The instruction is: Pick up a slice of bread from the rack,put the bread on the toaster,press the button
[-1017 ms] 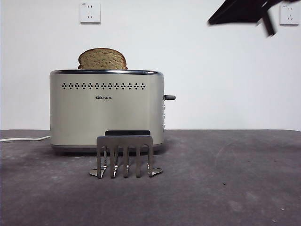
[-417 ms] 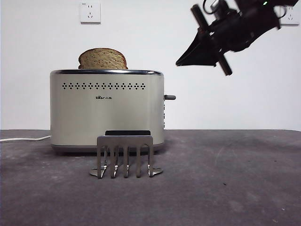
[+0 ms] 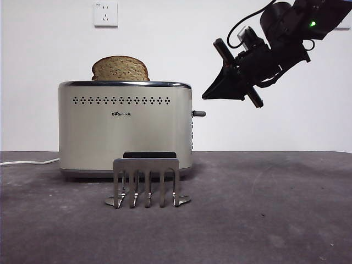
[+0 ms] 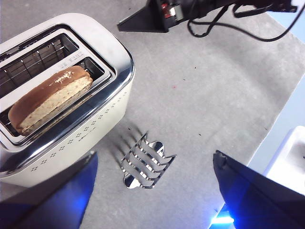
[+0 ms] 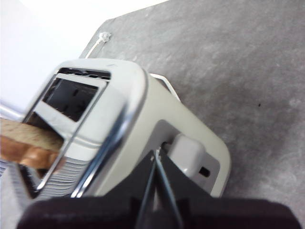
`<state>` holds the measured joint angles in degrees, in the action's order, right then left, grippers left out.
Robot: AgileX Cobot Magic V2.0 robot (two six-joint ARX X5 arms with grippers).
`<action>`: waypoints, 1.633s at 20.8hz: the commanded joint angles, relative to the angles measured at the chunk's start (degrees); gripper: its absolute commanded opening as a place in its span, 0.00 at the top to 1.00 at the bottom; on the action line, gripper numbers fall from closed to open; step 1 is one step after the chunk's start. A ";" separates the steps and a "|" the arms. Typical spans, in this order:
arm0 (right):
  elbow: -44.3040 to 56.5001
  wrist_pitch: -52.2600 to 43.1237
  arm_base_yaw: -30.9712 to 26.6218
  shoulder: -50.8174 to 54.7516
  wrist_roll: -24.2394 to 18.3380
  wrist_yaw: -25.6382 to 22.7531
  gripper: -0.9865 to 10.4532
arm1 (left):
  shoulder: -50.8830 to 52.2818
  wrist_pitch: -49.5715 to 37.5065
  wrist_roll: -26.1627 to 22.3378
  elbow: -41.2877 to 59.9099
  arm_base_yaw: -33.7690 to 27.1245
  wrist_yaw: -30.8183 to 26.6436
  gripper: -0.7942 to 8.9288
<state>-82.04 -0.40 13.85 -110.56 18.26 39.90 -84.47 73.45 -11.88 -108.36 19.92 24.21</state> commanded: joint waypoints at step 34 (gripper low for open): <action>-0.74 6.36 2.36 -13.55 -4.42 -8.46 0.92 | -0.13 0.11 0.26 0.31 0.02 0.20 0.50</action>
<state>-85.03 1.50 16.16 -120.84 14.50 33.65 -84.47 73.47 -11.88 -108.36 19.92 24.21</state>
